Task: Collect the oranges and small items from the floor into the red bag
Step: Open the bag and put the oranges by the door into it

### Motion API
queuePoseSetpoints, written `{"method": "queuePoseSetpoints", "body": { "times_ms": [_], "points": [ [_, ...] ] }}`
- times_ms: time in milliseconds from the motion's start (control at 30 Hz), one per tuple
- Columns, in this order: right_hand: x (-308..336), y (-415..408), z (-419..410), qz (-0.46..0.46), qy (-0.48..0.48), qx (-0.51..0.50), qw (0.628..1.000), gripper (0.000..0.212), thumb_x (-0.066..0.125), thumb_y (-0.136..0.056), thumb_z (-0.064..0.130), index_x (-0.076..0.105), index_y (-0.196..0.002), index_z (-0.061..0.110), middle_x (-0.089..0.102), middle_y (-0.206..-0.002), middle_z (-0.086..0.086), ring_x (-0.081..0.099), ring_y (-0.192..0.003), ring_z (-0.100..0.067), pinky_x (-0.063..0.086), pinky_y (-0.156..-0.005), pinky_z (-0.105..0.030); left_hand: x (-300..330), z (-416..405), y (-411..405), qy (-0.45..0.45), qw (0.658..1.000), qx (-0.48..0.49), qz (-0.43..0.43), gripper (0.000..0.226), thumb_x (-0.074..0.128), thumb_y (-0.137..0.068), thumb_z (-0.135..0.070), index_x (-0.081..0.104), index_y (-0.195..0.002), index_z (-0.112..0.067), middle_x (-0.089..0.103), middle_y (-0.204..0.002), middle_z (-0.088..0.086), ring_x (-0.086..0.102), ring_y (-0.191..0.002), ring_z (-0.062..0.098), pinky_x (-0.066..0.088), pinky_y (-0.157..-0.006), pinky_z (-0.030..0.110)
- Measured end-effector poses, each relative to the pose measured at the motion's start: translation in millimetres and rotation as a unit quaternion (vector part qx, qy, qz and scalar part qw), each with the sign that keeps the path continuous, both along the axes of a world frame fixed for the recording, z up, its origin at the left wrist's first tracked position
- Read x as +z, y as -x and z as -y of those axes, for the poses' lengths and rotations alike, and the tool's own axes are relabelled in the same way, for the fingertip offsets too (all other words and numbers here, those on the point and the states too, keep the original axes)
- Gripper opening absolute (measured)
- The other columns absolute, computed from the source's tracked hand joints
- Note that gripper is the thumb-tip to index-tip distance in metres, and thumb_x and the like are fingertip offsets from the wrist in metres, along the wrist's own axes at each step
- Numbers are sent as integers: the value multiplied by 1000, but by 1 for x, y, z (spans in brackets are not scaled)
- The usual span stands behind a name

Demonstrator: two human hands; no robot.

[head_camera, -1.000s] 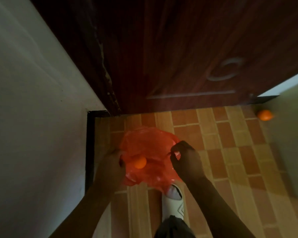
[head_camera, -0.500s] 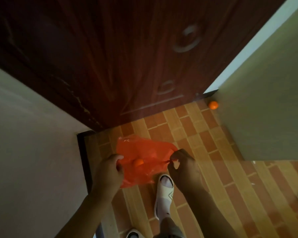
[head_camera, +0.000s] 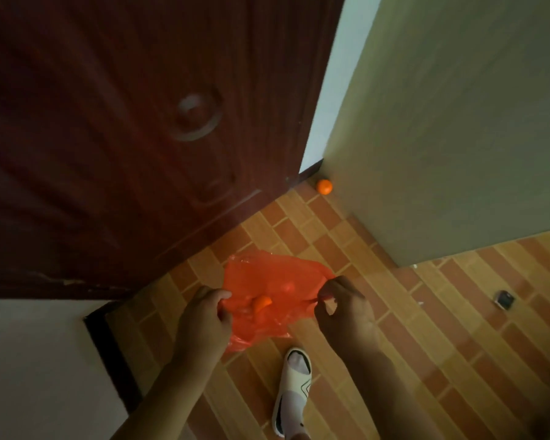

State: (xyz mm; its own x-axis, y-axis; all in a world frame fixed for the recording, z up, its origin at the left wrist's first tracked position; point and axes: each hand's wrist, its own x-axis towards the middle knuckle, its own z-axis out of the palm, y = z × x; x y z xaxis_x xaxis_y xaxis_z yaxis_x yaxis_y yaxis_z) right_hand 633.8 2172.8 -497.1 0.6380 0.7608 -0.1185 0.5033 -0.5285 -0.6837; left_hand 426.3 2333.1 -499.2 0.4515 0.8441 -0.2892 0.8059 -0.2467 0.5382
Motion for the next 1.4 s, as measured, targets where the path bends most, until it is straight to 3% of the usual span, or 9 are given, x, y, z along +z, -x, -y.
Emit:
{"method": "queuePoseSetpoints", "body": {
  "times_ms": [233,367,500,833,1167,1400],
  "points": [
    [-6,-73,15,-2,3,-49,999,25,75,-72,0,69,-86,20,59,-99,11,59,-75,-7,49,-66,-23,-4,-9,-95,-5,998,-56,-4,34,70,-83,0,75,-112,-15,67,-114,3,67,-103,24,57,-86,37],
    [-10,-109,19,5,6,-71,997,23,75,-74,4,69,-87,22,57,-101,11,63,-79,-13,54,-66,-37,-8,-14,-145,-12,997,-76,8,33,70,-84,2,75,-111,-16,68,-114,4,68,-104,25,56,-85,38],
    [-13,-136,18,6,8,-95,995,25,74,-74,3,67,-86,24,57,-100,11,62,-80,-12,53,-66,-35,-17,-22,-183,-3,996,-87,6,32,70,-87,0,75,-114,-16,69,-119,5,67,-108,27,56,-87,41],
    [-42,-174,6,4,14,-149,989,25,73,-73,4,68,-88,23,57,-100,12,63,-80,-12,55,-66,-37,-48,-53,-242,26,989,-145,16,32,69,-90,-4,73,-117,-21,66,-118,-4,65,-104,16,49,-80,25],
    [-70,-214,-21,44,18,-222,974,22,74,-76,1,67,-88,19,58,-99,7,57,-73,-12,51,-62,-33,-84,-95,-300,13,974,-226,14,34,71,-87,-6,73,-115,-25,69,-116,-2,68,-104,20,56,-82,34],
    [-123,-227,-25,15,23,-247,969,24,75,-73,0,68,-86,19,57,-100,10,58,-74,-12,51,-59,-34,-116,-95,-328,9,975,-220,10,32,73,-87,-6,73,-114,-24,69,-113,-4,67,-101,17,46,-79,24]
  ]
}}
